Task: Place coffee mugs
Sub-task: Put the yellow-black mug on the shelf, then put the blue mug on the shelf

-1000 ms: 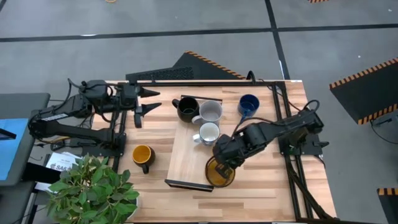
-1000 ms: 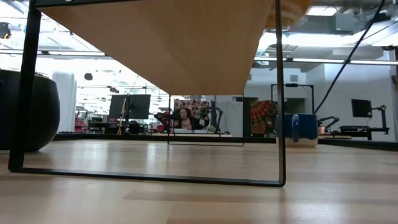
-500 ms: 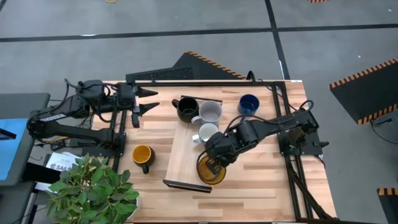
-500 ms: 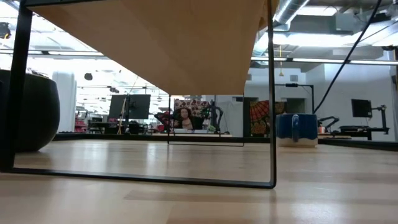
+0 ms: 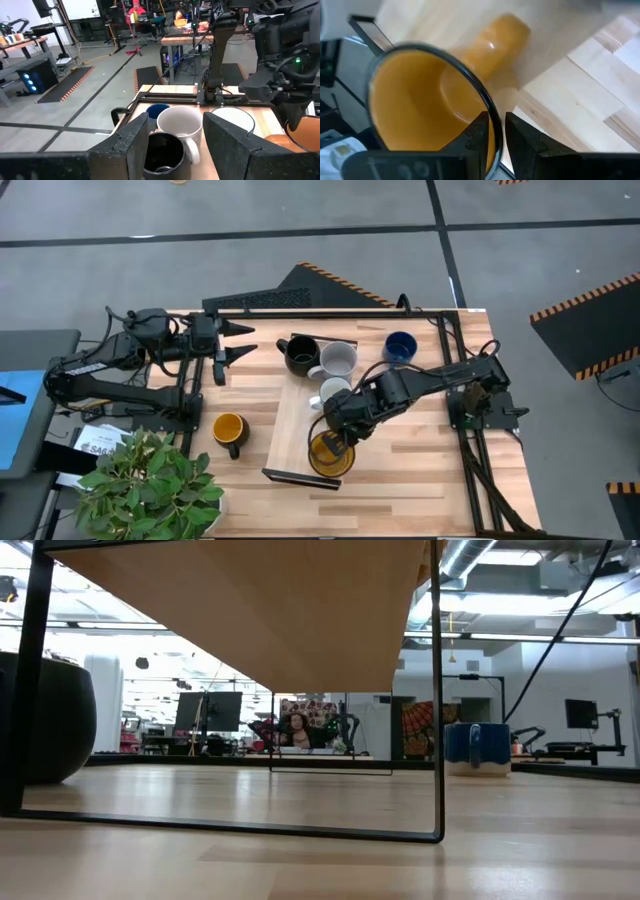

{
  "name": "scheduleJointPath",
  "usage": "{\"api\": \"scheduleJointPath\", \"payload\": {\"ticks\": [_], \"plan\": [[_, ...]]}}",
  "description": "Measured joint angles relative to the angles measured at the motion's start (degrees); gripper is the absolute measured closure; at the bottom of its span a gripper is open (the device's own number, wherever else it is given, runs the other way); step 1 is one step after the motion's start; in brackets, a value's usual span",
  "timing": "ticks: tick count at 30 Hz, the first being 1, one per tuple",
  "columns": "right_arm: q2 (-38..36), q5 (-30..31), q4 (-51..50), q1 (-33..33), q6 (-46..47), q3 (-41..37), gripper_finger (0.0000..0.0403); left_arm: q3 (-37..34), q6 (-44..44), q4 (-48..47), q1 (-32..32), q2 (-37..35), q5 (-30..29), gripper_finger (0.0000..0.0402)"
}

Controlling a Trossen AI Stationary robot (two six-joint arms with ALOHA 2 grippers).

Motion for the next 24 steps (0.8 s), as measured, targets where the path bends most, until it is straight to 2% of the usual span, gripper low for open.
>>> {"api": "scheduleJointPath", "payload": {"ticks": [13, 19, 22, 24], "plan": [[-0.94, -3.08, -0.31, -0.72, -2.83, -0.02, 0.0220, 0.00, 0.06, -0.41, 0.00, 0.00, 0.01, 0.0228], [-3.70, -3.10, -1.48, -1.57, -5.20, -0.02, 0.0207, 0.00, 0.06, -0.39, 0.00, 0.02, -0.11, 0.0228], [-6.54, -2.90, -5.34, -1.59, -7.17, -0.02, 0.0208, 0.00, -0.01, -0.47, 0.00, 0.00, -0.13, 0.0228], [-8.73, -0.18, -10.33, -0.92, -7.56, -0.02, 0.0211, 0.00, -0.14, -0.96, 0.00, 0.00, -0.16, 0.0228]]}}
